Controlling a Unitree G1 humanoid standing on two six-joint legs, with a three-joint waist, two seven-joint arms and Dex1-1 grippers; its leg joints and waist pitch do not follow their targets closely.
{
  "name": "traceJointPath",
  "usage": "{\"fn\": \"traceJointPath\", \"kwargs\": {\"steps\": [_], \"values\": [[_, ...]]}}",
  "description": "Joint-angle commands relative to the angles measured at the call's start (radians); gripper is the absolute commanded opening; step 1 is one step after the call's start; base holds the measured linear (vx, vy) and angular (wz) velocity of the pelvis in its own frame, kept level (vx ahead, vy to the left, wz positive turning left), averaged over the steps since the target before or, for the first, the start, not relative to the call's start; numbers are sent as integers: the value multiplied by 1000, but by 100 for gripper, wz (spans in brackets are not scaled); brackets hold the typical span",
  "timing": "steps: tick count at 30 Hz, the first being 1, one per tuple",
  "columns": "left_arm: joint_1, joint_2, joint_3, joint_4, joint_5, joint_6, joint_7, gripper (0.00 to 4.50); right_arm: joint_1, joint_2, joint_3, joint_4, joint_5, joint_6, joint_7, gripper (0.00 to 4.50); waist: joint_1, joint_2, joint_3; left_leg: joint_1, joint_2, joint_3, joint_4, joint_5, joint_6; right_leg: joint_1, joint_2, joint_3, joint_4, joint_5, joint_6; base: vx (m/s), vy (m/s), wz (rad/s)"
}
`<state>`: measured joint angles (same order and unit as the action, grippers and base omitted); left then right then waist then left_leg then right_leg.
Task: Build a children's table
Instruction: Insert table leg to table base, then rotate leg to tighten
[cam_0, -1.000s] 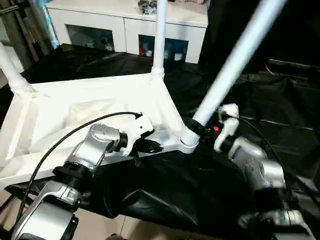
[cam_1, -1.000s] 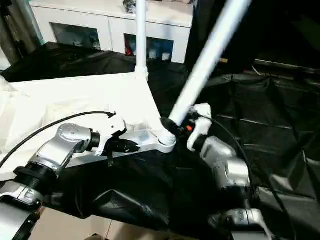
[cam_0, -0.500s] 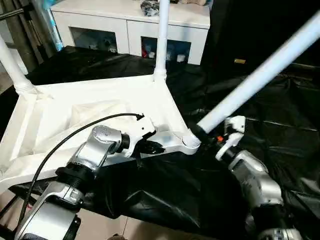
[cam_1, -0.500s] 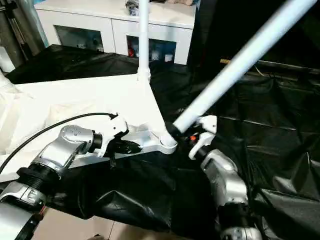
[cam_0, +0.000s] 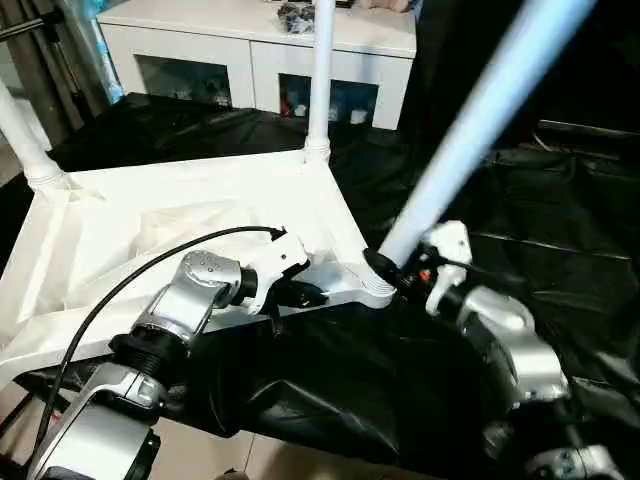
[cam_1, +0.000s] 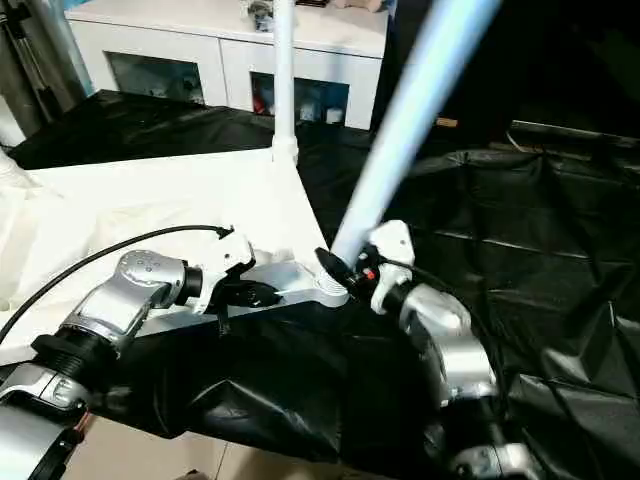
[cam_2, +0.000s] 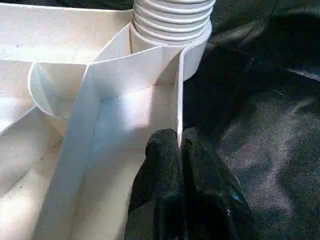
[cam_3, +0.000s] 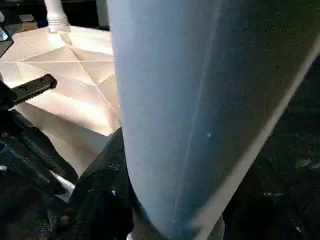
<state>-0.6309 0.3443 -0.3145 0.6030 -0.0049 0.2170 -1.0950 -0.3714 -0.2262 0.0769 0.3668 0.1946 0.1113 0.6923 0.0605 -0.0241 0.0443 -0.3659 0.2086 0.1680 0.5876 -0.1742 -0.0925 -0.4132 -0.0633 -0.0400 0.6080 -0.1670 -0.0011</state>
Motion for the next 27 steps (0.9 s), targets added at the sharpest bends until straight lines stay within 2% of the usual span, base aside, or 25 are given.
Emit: {"fn": "traceJointPath", "kwargs": {"steps": [1, 9, 13, 15, 16, 17, 21, 27], "values": [[7, 7, -7, -12, 11, 8, -5, 0, 3, -17, 38, 82, -41, 60, 36, 189, 0, 2, -49, 9, 13, -4, -81, -351, 4, 36, -61, 31, -97, -459, -135, 0, 0, 0], [4, 30, -28, -33, 7, -16, -75, 0, -57, -24, 58, 157, 1, 43, 181, 189, -2, -2, -52, 7, 15, -3, -81, -339, 7, 40, -62, 32, -94, -418, -151, 0, 0, 0], [2, 45, -41, -53, -6, -39, -138, 0, -84, -42, 70, 198, 22, 39, 288, 189, -2, -2, -55, 6, 15, 0, -79, -309, 15, 44, -61, 33, -87, -349, -178, 0, 0, 0], [4, 56, -48, -71, -17, -44, -182, 0, -92, -58, 85, 211, 24, 44, 346, 189, 0, -9, -56, 5, 17, 1, -78, -290, 25, 46, -62, 33, -82, -315, -194, 0, 0, 0], [5, 62, -52, -80, -22, -45, -205, 0, -97, -64, 91, 219, 22, 46, 374, 189, 2, -5, -55, 6, 18, 3, -77, -279, 27, 45, -62, 34, -82, -298, -199, 0, 0, 0], [7, 76, -59, -96, -34, -51, -251, 0, -98, -79, 109, 223, 16, 51, 424, 189, 1, -9, -56, 6, 18, 3, -78, -277, 28, 47, -62, 32, -80, -290, -205, 0, 0, 0], [1, 82, -55, -94, -33, -50, -253, 0, -94, -91, 130, 219, 2, 42, 459, 189, 4, -7, -55, 9, 20, 3, -79, -275, 24, 47, -62, 33, -77, -276, -211, 0, 0, 0], [-10, 79, -41, -66, -16, -64, -219, 0, -95, -89, 137, 238, -15, 6, 480, 189, 6, -12, -56, 10, 20, 2, -79, -291, 15, 46, -64, 33, -79, -301, -207, 0, 0, 0]]}}
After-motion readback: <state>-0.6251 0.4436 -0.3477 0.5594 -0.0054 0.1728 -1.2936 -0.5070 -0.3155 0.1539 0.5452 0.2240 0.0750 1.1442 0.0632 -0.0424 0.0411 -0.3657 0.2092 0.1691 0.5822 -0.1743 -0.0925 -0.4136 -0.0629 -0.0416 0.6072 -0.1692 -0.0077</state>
